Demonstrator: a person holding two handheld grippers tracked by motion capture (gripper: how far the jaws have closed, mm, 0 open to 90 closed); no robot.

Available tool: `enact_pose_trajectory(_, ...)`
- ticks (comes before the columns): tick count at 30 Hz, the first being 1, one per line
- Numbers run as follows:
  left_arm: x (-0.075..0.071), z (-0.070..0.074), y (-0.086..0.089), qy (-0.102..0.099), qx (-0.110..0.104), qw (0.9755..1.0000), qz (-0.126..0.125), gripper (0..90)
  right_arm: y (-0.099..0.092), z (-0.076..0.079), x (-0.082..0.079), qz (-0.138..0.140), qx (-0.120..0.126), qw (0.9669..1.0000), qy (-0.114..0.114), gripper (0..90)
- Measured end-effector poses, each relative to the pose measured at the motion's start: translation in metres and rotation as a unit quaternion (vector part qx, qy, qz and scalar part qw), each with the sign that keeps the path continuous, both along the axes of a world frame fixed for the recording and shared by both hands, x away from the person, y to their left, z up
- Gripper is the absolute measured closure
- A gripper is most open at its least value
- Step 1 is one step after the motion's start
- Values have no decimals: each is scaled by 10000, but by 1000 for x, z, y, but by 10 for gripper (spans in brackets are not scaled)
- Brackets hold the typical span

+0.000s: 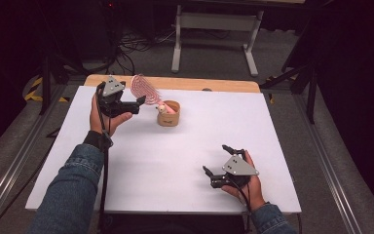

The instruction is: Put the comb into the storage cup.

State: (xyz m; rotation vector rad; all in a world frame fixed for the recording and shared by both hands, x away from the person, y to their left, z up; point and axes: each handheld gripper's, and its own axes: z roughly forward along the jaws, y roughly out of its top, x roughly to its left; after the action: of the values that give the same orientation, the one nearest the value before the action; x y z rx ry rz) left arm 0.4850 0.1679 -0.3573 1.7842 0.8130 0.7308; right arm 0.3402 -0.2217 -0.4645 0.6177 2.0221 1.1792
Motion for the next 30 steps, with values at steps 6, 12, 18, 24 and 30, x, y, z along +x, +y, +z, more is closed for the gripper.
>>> enact_pose_trajectory(6,-8,-2,3,-65,40,9999,-92,105,2,0,-1,13,-31,10000,-7,66)
enact_pose_trajectory(12,-12,-5,6,-75,-5,9999,-150,109,2,0,-1,19,-49,10000,-11,65)
enact_pose_trajectory(18,-18,-11,8,-130,40,9997,-218,110,3,0,-1,28,-58,10000,-12,66)
enact_pose_trajectory(24,-22,-21,7,-232,285,9988,-334,107,3,0,-1,43,-57,10000,-6,65)
enact_pose_trajectory(30,-23,-39,8,-162,390,9981,-439,101,4,-1,0,39,-96,9999,10,65)
